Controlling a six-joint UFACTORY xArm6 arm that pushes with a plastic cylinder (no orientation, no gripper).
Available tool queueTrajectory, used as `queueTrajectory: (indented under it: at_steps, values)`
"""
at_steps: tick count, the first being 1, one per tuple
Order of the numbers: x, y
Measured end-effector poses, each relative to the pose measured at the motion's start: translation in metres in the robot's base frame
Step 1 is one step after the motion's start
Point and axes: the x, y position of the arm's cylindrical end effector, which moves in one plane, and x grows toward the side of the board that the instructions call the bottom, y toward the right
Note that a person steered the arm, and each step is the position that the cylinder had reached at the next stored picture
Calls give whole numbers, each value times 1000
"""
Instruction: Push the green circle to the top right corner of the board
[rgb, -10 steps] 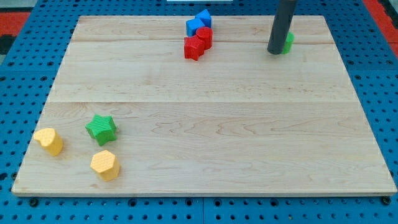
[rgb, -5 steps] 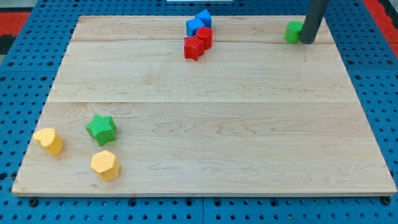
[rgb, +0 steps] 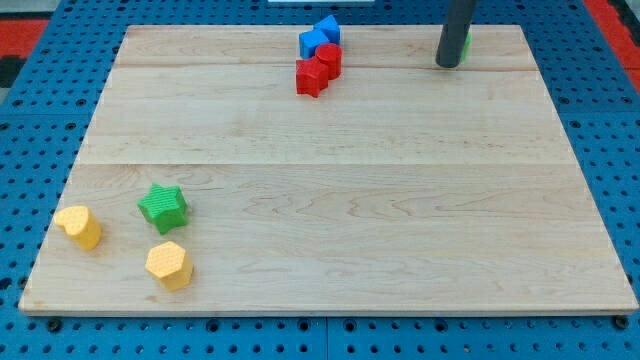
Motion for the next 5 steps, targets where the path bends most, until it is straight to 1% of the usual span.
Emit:
queueTrajectory:
  at_steps: [1, 2, 3, 5]
  values:
    - [-15, 29]
    - [-20, 35]
    - [35, 29]
    - [175, -47]
